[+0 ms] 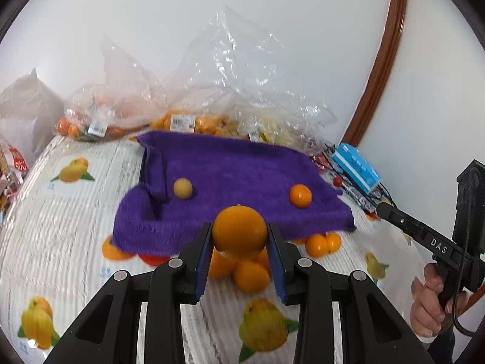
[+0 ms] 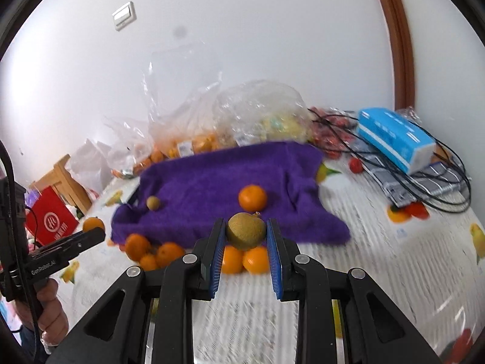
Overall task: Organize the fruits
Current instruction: 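Lift both held fruits and carry them over the purple towel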
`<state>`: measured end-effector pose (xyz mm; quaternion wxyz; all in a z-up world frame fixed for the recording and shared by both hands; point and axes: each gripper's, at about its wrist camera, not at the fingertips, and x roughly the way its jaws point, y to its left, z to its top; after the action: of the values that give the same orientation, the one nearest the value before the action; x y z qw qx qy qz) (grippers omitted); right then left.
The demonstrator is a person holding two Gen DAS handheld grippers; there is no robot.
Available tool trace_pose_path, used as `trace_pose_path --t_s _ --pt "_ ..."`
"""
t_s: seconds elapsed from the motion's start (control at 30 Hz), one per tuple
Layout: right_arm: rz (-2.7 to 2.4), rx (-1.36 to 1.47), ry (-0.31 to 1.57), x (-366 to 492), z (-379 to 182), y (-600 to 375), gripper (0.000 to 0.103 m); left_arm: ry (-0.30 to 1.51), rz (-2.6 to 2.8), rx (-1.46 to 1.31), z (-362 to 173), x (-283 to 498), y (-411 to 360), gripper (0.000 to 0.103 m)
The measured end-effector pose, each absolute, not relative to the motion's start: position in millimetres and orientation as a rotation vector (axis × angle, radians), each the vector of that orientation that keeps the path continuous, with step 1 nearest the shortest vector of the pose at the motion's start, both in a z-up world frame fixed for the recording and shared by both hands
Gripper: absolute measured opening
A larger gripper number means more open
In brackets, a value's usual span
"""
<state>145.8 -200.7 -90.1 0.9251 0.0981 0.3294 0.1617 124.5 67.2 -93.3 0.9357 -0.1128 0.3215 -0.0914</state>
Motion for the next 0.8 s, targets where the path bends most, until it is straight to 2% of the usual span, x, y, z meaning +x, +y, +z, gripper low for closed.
trace_pose_path --t_s 0.33,0.8 --pt "0.381 0.170 0.610 169 -62 -182 0.027 0.604 -0.118 -0.237 -69 145 75 0.033" --pt "0.417 0.212 0.541 218 -41 -173 0.027 0.550 -0.078 -0.234 -67 194 79 0.033"
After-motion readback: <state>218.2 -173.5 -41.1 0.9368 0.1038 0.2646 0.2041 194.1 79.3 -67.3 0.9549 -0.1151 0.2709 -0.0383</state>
